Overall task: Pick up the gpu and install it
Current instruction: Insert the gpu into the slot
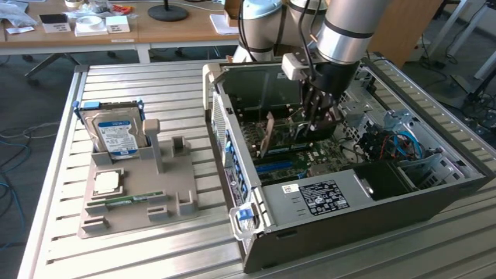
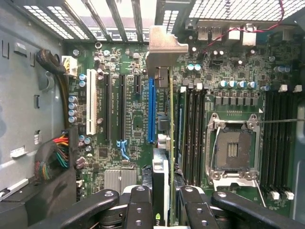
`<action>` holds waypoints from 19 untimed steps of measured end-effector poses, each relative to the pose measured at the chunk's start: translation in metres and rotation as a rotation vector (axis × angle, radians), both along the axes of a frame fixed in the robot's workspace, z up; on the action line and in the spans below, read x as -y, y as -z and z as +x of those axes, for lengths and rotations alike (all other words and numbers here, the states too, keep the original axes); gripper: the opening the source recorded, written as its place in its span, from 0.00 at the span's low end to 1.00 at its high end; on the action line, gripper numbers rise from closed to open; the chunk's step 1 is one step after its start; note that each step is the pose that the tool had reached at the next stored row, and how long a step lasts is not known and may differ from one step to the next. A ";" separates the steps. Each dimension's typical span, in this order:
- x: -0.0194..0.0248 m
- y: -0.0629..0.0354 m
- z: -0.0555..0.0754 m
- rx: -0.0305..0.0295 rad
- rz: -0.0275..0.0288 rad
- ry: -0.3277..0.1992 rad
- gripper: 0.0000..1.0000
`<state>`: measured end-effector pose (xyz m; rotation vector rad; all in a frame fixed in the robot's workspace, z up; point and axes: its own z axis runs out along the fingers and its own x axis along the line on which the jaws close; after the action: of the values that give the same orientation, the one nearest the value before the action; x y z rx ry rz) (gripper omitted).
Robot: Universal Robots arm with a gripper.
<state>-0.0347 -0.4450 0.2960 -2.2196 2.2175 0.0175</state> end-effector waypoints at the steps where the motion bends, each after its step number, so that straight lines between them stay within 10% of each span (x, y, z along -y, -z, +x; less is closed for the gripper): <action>1: 0.0004 0.0007 0.000 0.0004 -0.0001 0.000 0.27; 19: 0.0020 0.0100 -0.017 0.0177 -0.0001 0.000 0.27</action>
<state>-0.0517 -0.4471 0.2860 -2.2110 2.2087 -0.0023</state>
